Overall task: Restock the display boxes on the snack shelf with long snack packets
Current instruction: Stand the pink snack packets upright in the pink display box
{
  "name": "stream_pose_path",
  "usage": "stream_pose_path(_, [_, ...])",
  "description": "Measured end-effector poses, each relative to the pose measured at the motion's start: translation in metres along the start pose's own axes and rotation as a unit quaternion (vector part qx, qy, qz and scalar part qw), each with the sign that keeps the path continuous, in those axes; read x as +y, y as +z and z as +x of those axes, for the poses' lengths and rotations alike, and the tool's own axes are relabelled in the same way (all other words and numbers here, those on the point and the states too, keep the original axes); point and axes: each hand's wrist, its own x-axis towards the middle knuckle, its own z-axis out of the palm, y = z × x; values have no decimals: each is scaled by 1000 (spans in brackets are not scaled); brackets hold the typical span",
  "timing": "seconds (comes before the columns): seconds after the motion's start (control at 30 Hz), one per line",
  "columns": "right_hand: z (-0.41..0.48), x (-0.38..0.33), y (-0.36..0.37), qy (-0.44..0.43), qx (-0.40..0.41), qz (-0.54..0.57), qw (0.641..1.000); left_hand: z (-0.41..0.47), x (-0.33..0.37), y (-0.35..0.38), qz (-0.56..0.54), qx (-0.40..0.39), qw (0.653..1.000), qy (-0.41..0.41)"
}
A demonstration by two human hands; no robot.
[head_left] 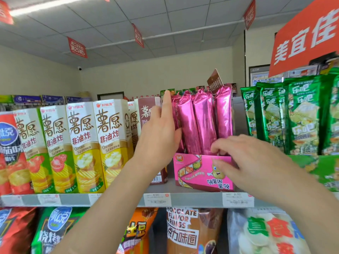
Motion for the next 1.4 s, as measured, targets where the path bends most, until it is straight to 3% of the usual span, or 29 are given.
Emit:
stream_pose_path(0.13, [-2, 1, 15, 1, -10, 79, 997, -27, 16, -8, -45, 40, 993, 99])
stream_pose_path(0.3, [0, -11, 21, -20, -6, 184, 983, -50, 16, 3, -139, -84, 979, 124])
stream_pose_path(0.6, [0, -32, 30, -87, 204, 236, 946, -63, 3, 0, -182, -87, 976, 86])
stream_pose_path(0.7, [-3, -17, 26, -19, 281, 246, 927, -62, 4, -1, -166, -72, 980, 82])
stream_pose_path(0.77, [-2, -2, 24, 67, 243, 245, 936, -62, 4, 1, -151, -63, 982, 91])
stream_pose_path(0.87, [1, 11, 27, 166, 104, 212, 957, -61, -1, 3, -127, -60, 986, 93])
stream_pose_path(1.0, [8, 15, 30, 146, -16, 165, 975, -57, -6, 3, -66, -71, 992, 85])
stream_pose_path(1.17, [5, 20, 34, 56, 4, 53, 997, -47, -6, -12, -71, -117, 988, 77])
stream_pose_path(1.23, [4, 20, 33, 34, 4, 43, 999, -33, -9, -23, -77, -22, 993, 85])
stream_pose_path(1.3, [4, 17, 32, 24, 8, 35, 999, -10, -16, -34, -5, 105, 989, 107])
stream_pose_path(1.33, [5, 14, 32, 22, 17, 30, 999, 3, -20, -39, 44, 121, 985, 115])
stream_pose_path(1.4, [7, 6, 33, 20, 38, 31, 999, 28, -27, -45, 139, 55, 982, 113])
